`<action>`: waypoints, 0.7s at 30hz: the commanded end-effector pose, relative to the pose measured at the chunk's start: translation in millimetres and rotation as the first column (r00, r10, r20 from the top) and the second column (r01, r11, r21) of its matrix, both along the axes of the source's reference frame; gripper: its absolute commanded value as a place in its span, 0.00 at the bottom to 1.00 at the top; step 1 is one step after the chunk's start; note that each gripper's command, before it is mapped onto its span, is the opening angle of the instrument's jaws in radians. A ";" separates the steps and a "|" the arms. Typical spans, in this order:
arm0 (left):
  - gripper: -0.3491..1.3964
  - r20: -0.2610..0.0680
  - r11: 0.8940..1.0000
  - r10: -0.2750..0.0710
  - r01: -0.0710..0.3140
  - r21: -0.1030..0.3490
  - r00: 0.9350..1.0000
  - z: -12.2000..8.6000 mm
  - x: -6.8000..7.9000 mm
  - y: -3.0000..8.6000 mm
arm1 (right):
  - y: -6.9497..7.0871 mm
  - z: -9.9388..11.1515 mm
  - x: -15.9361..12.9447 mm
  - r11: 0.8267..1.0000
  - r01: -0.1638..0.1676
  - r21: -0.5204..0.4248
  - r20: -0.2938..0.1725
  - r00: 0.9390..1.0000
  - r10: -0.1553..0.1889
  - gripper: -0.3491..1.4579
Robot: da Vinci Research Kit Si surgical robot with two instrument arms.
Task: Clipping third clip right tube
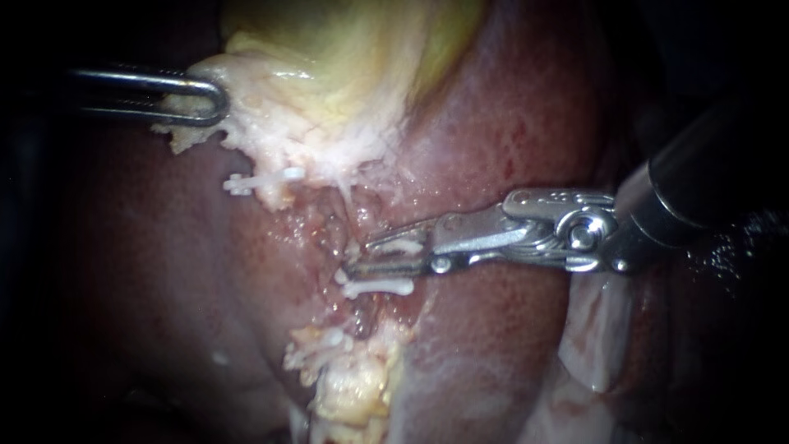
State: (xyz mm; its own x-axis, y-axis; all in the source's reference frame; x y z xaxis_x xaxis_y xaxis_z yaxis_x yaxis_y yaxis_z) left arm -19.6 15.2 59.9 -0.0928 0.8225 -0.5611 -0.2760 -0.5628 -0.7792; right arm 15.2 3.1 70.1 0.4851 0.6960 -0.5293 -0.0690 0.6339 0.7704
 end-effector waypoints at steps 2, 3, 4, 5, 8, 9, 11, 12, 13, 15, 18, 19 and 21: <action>0.00 0.000 1.000 0.000 0.000 0.000 1.000 0.0 0.0 0.0 | 0.0 0.0 0.0 1.000 0.000 0.002 -0.004 1.000 0.000 0.31; 0.00 0.000 1.000 0.000 0.000 0.000 1.000 0.0 0.0 0.0 | 0.0 -0.1 0.0 1.000 -0.007 -0.001 -0.007 1.000 0.007 0.35; 0.00 0.000 1.000 0.000 0.000 0.000 1.000 0.1 0.0 -0.1 | 0.1 -0.1 0.0 1.000 -0.014 -0.002 -0.013 1.000 0.014 0.38; 0.00 0.000 1.000 0.000 0.000 -0.001 1.000 0.1 0.0 -0.1 | 0.1 -0.2 0.0 1.000 -0.017 -0.001 -0.019 1.000 0.017 0.39; 0.00 0.000 1.000 0.000 0.000 -0.001 1.000 0.1 0.0 -0.1 | 0.2 -0.4 0.0 0.999 -0.034 -0.003 -0.033 0.999 0.034 0.42; 0.00 0.000 1.000 0.000 0.000 -0.001 1.000 0.1 0.0 -0.1 | 0.2 -0.4 0.0 0.999 -0.037 -0.002 -0.038 0.999 0.037 0.43; 0.00 0.000 1.000 0.000 0.000 -0.001 1.000 0.1 0.0 -0.1 | 0.4 -0.5 -0.1 0.999 -0.047 -0.003 -0.043 0.998 0.047 0.43; 0.00 0.000 1.000 0.000 0.000 -0.001 1.000 0.1 0.0 -0.1 | 0.5 -0.6 -0.1 0.999 -0.054 -0.005 -0.043 0.998 0.054 0.44; 0.00 0.000 1.000 0.000 0.000 -0.001 1.000 0.1 0.0 -0.1 | 0.7 -0.7 -0.1 0.998 -0.060 -0.004 -0.047 0.997 0.059 0.44; 0.00 0.000 1.000 0.000 0.000 -0.001 1.000 0.2 0.0 -0.2 | 1.0 -1.0 -0.1 0.998 -0.069 -0.002 -0.055 0.996 0.069 0.45; 0.00 -0.001 1.000 0.000 0.000 -0.002 1.000 0.2 0.0 -0.3 | 1.6 -1.4 -0.2 0.996 -0.086 0.006 -0.084 0.993 0.086 0.45; 0.00 0.001 1.000 0.002 -0.002 -0.002 1.000 0.2 0.0 -0.3 | 1.8 -1.6 -0.1 0.996 -0.092 0.009 -0.094 0.991 0.093 0.45; 0.00 0.001 1.000 0.002 -0.002 -0.002 1.000 0.3 0.0 -0.3 | 2.1 -1.8 0.0 0.995 -0.103 0.013 -0.111 0.988 0.104 0.46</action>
